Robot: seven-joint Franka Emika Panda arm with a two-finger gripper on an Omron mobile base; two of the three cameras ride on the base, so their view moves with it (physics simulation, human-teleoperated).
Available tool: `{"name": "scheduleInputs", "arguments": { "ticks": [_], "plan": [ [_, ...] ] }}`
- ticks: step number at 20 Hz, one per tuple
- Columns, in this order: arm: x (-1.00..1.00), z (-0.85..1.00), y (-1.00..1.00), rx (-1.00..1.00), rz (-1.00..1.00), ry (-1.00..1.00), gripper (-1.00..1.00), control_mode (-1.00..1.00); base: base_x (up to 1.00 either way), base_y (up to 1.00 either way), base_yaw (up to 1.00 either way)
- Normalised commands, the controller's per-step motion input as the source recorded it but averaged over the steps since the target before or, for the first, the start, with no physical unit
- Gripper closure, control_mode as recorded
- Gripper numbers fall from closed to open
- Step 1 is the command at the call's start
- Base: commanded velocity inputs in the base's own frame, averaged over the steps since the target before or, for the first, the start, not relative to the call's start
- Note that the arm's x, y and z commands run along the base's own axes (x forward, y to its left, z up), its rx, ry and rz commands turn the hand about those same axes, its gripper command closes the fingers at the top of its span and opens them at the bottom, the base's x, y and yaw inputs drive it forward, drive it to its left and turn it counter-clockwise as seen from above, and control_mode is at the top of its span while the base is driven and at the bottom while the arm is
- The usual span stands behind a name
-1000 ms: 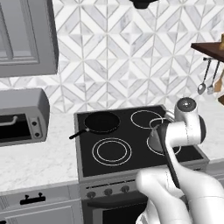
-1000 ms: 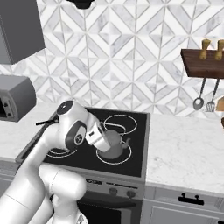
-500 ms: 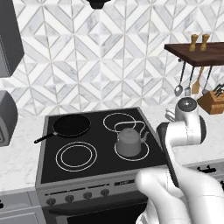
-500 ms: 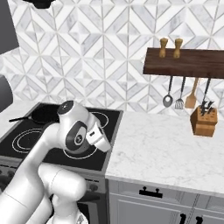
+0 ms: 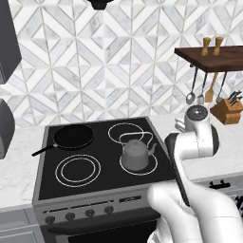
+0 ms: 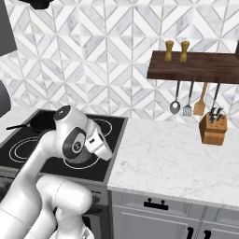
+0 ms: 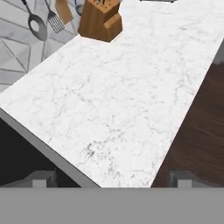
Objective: Pick the kettle from the counter and place it on a stove burner. Then turn the burner on.
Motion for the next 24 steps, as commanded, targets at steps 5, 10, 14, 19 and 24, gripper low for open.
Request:
{"name": "scheduleInputs", "arguments": {
  "ticks": [5, 10, 14, 19, 24],
  "plan": [
    [-0.61, -0.26, 1.0, -0.38, 0.15, -0.07, -1.0, -1.0, 0.0, 0.0, 0.0],
    [-0.83, -0.82, 1.0, -0.51, 0.22, -0.13, -1.0, -1.0, 0.0, 0.0, 0.0],
    [-0.87, -1.0, 1.0, -0.42, 0.27, -0.12, -1.0, -1.0, 0.0, 0.0, 0.0],
    [-0.45, -1.0, 1.0, -0.34, 0.3, -0.08, -1.0, -1.0, 0.0, 0.0, 0.0],
    [0.0, -1.0, 0.69, -0.18, 0.22, -0.27, -1.0, -1.0, 0.0, 0.0, 0.0]
  ]
}}
